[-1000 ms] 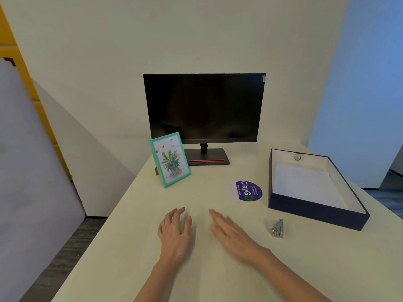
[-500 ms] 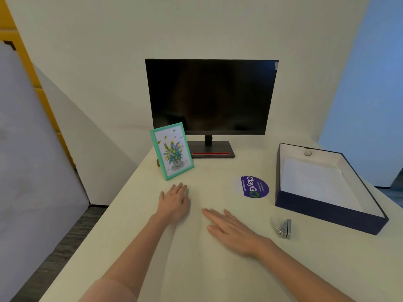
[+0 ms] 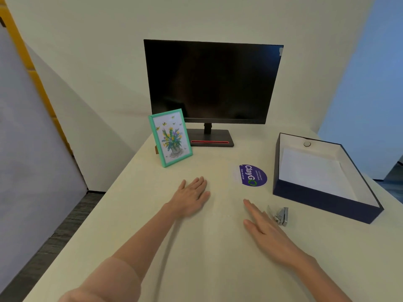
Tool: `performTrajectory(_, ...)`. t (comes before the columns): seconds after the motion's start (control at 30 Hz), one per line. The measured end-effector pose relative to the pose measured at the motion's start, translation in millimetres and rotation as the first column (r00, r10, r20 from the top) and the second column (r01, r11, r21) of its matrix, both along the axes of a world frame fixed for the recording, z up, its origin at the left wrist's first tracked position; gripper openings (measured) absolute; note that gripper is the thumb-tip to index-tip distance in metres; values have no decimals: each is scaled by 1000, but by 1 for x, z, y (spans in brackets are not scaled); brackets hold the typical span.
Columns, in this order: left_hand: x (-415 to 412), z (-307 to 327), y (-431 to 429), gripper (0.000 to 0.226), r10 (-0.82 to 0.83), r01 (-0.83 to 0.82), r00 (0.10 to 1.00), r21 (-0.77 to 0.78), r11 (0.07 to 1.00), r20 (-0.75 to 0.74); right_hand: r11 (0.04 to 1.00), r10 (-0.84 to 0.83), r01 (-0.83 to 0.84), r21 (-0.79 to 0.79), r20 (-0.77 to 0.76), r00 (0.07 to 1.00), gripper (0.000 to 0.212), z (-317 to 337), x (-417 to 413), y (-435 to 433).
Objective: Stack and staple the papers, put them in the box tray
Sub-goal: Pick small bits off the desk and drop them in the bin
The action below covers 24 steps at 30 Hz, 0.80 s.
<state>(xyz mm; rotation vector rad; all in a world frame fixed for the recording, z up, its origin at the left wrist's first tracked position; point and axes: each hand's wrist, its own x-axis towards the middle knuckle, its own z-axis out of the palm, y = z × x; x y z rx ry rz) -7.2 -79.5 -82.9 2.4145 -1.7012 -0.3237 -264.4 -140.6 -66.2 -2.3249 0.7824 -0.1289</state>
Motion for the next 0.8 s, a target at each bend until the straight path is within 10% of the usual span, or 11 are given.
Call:
performTrajectory(0.33, -61, -2, 64, 55, -126, 122, 985, -45, 992, -121, 966, 63, -98, -241, -152, 986, 61, -18, 43, 42)
performTrajectory(0.8, -48, -4, 93, 52, 194, -380, 846, -307, 872, -497, 992, 65, -63, -110, 18, 998, 53, 3, 65, 20)
